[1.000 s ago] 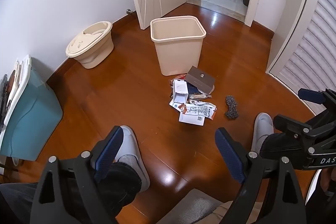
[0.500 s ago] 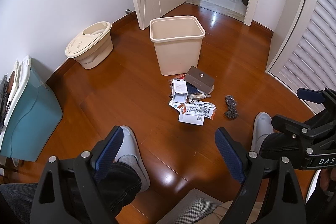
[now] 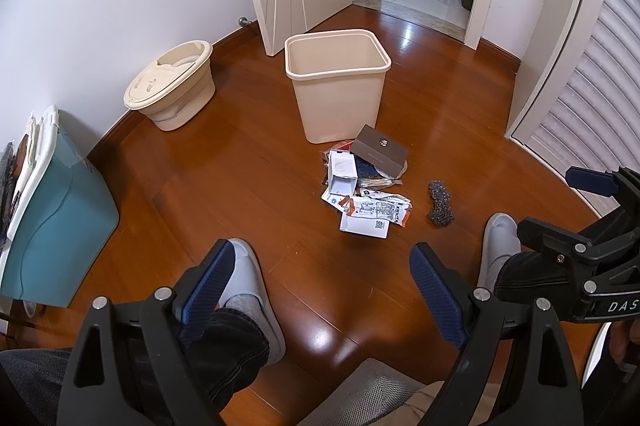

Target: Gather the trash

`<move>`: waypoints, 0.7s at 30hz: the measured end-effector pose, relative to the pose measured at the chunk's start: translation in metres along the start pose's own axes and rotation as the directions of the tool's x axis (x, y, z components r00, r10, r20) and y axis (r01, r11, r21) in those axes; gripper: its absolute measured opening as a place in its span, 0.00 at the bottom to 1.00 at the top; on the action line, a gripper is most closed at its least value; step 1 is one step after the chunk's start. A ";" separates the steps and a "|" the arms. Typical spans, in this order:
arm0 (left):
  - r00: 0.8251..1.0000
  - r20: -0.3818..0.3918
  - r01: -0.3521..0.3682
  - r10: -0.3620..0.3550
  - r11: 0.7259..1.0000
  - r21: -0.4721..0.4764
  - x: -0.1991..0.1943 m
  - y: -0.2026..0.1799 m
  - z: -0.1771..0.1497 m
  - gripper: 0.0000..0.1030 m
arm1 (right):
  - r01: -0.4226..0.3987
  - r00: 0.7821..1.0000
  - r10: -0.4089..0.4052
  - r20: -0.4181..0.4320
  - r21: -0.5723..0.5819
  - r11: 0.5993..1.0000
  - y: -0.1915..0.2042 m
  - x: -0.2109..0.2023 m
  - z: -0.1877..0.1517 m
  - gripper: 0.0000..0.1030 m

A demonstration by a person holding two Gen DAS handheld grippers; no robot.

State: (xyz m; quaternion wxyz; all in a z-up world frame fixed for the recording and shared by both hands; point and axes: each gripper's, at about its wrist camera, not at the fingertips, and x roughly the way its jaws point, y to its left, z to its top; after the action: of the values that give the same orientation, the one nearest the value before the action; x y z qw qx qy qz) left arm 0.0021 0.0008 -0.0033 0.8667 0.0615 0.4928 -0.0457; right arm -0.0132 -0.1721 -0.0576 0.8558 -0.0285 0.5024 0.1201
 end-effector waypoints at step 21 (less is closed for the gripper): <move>1.000 -0.006 0.000 0.000 1.000 0.002 0.002 -0.004 -0.003 0.87 | 0.001 1.000 -0.001 -0.001 0.000 1.000 0.001 -0.001 0.001 1.00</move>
State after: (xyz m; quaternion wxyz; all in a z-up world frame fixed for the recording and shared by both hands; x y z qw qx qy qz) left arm -0.0002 -0.0026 -0.0066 0.8652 0.0626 0.4953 -0.0459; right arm -0.0130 -0.1711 -0.0561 0.8556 -0.0290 0.5028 0.1198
